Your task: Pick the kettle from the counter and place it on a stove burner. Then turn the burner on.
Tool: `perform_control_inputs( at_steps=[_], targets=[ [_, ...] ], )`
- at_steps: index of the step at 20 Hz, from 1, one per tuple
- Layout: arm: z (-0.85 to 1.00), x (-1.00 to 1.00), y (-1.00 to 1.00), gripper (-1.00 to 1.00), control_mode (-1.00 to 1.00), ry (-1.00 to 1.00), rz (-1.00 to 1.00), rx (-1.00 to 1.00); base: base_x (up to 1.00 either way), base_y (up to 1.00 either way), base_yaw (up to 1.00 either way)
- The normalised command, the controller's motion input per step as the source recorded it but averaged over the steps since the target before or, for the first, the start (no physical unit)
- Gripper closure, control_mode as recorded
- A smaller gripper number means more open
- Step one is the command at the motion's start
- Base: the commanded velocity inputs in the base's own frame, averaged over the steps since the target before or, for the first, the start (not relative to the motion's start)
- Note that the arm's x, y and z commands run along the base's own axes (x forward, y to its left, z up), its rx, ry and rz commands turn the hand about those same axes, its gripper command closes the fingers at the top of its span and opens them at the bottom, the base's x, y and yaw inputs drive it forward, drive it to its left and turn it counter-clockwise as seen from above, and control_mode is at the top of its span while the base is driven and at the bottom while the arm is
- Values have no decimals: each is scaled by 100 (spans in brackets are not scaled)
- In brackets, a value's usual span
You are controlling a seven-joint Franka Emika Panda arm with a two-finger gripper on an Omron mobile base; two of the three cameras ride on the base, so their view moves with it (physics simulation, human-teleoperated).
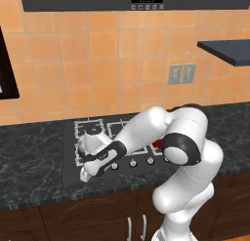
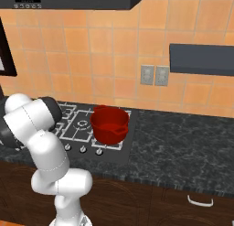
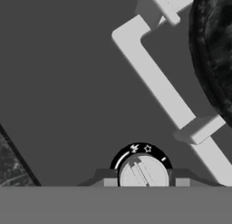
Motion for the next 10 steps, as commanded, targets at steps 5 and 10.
perform_control_inputs(
  at_steps=[5,10],
  targets=[
    [0,-49,-19,100,-100,-14,0,0,0,0,0],
    [3,-36,-13,100,-100,-10,0,0,0,0,0]
  ],
)
